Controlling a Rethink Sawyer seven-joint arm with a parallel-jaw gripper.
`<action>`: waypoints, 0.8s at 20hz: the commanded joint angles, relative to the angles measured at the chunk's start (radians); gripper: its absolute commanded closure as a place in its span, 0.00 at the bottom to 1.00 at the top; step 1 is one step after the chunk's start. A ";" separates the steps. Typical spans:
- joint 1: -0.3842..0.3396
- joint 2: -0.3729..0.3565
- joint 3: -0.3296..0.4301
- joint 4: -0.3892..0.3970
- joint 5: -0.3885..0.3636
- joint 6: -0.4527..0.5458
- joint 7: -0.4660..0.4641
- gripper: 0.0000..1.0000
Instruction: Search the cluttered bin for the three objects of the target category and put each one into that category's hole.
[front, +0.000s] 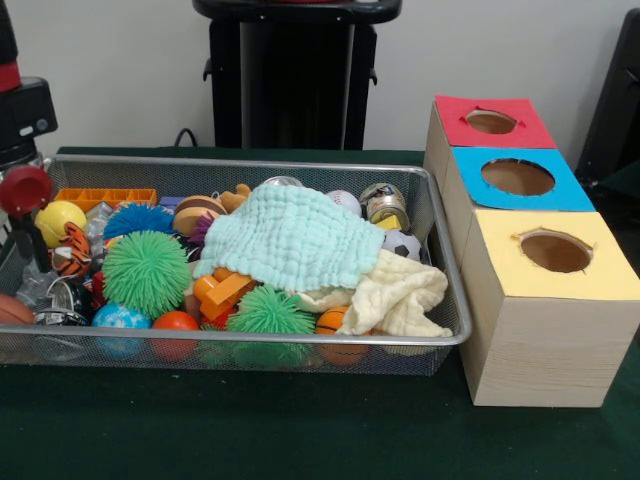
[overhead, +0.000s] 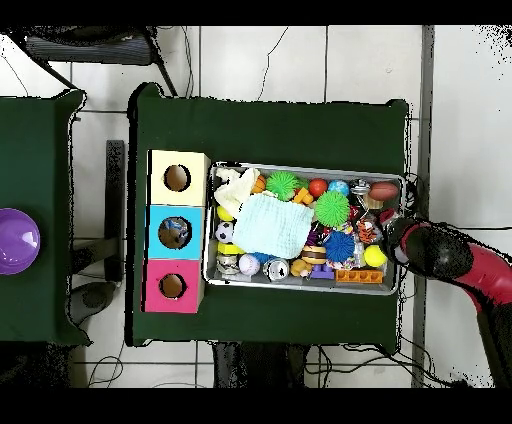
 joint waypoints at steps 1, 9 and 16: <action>-0.004 0.059 0.047 0.030 -0.036 0.055 -0.280 0.00; 0.001 0.073 0.044 -0.032 -0.057 0.052 -0.306 0.00; 0.002 0.069 0.037 -0.121 -0.076 0.080 -0.352 0.00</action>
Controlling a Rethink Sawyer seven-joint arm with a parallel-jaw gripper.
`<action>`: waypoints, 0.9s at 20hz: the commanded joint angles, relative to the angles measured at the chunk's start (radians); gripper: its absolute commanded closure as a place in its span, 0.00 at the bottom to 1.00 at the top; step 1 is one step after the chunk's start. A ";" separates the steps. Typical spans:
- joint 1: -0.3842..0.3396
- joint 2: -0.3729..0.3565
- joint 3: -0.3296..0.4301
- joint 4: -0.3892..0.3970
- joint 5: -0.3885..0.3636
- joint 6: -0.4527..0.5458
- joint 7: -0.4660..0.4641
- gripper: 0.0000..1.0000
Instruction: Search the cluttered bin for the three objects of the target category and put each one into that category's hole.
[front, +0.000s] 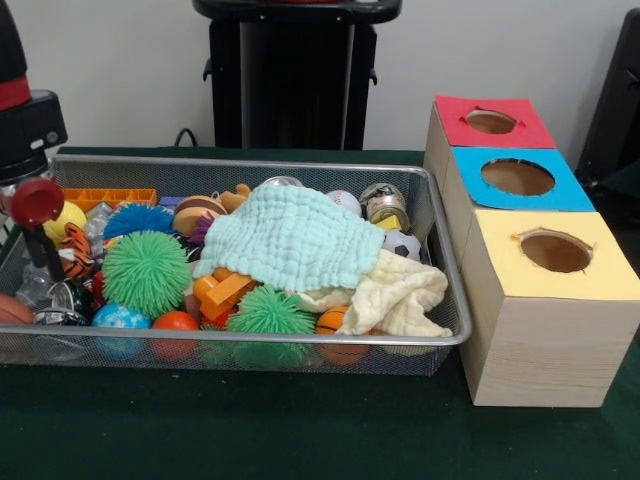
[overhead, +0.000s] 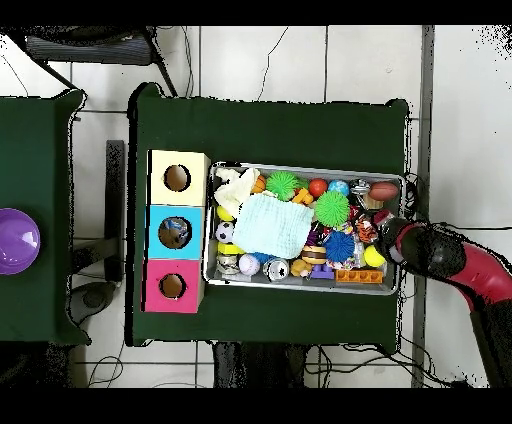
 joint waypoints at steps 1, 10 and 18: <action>0.003 0.030 0.035 -0.113 -0.078 0.081 -0.353 0.00; 0.016 0.019 0.022 -0.142 -0.070 0.104 -0.370 0.00; 0.000 0.030 0.022 -0.069 -0.051 0.100 -0.355 0.00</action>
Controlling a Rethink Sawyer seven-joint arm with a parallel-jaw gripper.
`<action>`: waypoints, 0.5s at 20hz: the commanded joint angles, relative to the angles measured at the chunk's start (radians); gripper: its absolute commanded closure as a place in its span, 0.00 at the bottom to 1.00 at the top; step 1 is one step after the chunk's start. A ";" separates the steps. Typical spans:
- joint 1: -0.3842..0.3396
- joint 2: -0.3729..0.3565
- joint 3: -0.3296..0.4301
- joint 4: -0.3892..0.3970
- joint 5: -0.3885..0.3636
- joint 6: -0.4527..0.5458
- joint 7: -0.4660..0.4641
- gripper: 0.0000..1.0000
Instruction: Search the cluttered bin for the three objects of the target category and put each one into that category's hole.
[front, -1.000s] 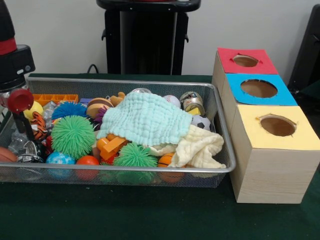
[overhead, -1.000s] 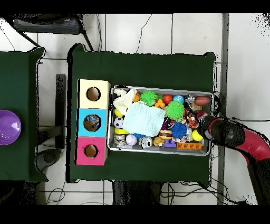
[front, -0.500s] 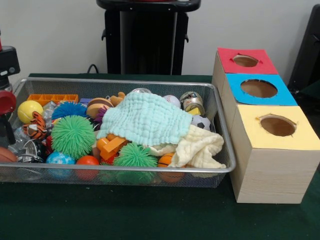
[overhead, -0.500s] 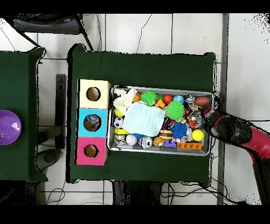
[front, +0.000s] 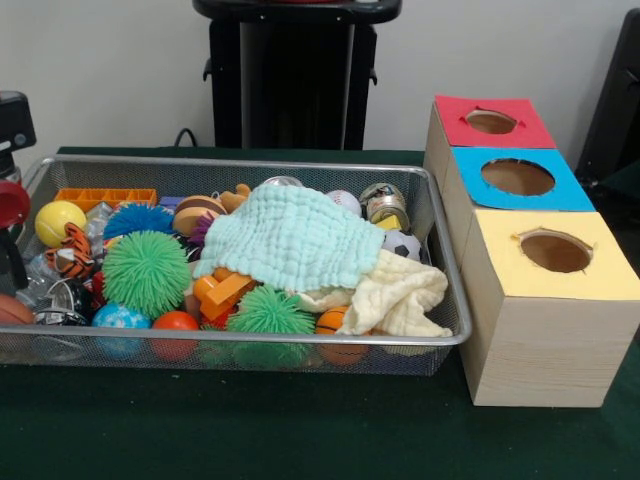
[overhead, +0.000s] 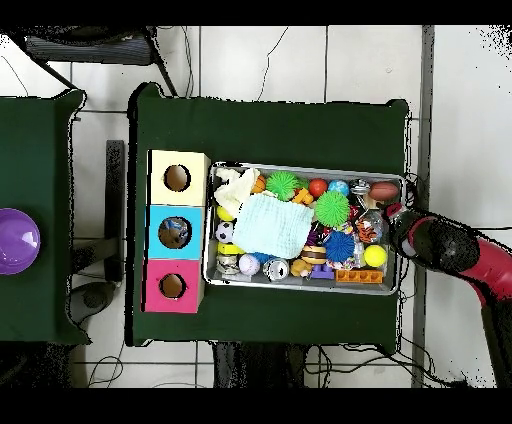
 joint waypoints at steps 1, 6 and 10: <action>-0.005 0.031 0.018 0.003 -0.051 0.079 -0.301 0.00; -0.009 0.034 0.010 0.036 -0.051 0.062 -0.277 0.00; -0.018 0.050 0.008 0.051 -0.048 0.072 -0.283 0.00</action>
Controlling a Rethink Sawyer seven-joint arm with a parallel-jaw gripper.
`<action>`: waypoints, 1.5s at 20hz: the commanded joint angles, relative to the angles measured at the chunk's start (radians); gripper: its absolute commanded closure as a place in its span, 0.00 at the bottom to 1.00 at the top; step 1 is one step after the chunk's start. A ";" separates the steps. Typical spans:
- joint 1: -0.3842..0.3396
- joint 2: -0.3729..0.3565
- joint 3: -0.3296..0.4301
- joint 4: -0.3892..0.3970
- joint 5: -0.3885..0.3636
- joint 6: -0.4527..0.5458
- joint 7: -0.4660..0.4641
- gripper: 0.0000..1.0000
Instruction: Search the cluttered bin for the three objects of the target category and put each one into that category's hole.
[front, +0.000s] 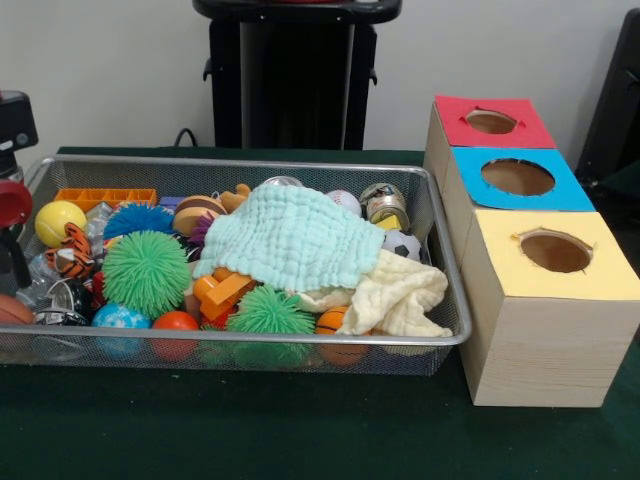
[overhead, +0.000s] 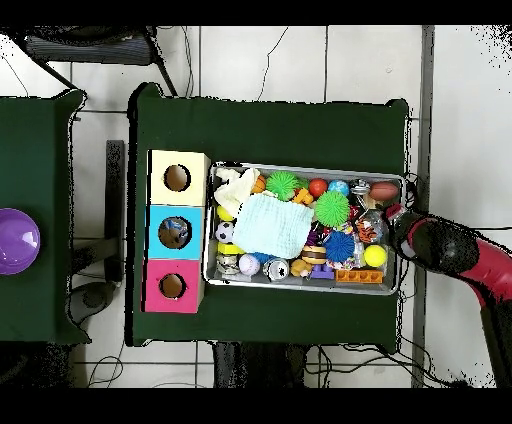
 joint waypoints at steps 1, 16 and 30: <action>-0.015 0.049 0.005 0.051 -0.048 0.074 -0.280 0.00; -0.029 0.067 -0.013 0.083 -0.072 0.063 -0.277 0.00; -0.040 0.097 -0.013 0.041 -0.095 0.041 -0.304 0.00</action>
